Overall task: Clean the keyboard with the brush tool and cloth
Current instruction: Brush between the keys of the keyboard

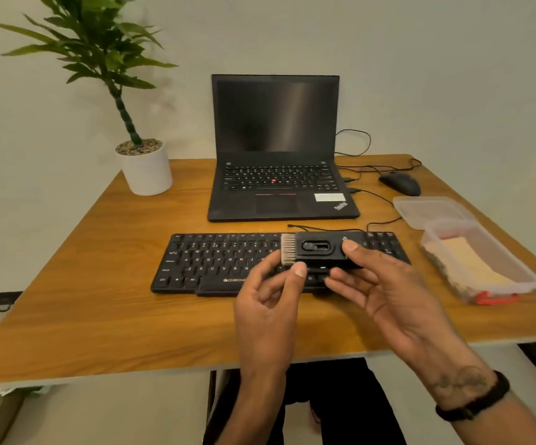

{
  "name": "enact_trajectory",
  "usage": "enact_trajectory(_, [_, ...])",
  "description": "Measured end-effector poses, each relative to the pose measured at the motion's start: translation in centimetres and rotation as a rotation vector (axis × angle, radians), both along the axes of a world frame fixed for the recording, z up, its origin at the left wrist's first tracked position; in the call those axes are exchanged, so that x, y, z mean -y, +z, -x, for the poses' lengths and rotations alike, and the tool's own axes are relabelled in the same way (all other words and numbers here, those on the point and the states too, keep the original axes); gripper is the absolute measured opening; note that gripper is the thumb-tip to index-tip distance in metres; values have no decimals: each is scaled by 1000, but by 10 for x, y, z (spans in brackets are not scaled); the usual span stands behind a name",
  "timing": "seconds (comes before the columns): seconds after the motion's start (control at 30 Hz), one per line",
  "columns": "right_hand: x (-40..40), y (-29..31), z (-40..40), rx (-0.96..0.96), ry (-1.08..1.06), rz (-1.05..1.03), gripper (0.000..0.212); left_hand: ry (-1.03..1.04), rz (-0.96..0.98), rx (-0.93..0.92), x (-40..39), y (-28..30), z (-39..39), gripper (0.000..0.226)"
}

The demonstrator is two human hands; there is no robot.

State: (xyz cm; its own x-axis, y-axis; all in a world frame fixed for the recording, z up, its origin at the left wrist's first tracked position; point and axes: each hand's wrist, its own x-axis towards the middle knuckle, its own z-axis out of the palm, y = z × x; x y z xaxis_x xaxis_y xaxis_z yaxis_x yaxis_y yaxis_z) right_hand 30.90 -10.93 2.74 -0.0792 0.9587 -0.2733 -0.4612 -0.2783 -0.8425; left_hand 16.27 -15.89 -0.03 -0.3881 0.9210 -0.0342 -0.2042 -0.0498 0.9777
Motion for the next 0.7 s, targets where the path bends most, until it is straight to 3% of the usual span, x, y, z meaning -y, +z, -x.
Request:
enact_trajectory(0.13, [12,-13,-16,-4,23,10,44,-5,41,61,-4,-4,-13,55])
enact_trajectory(0.37, [29,-30,-32,334,110,-67,60,-89,82,66,-8,-9,-32,49])
enact_trajectory(0.47, [30,-36,-31,383,136,-74,60,-115,100,20,-6,-14,-33,42])
enact_trajectory(0.7, [31,-35,3,466,155,-139,38,-31,39,-72,6,-20,-1,33])
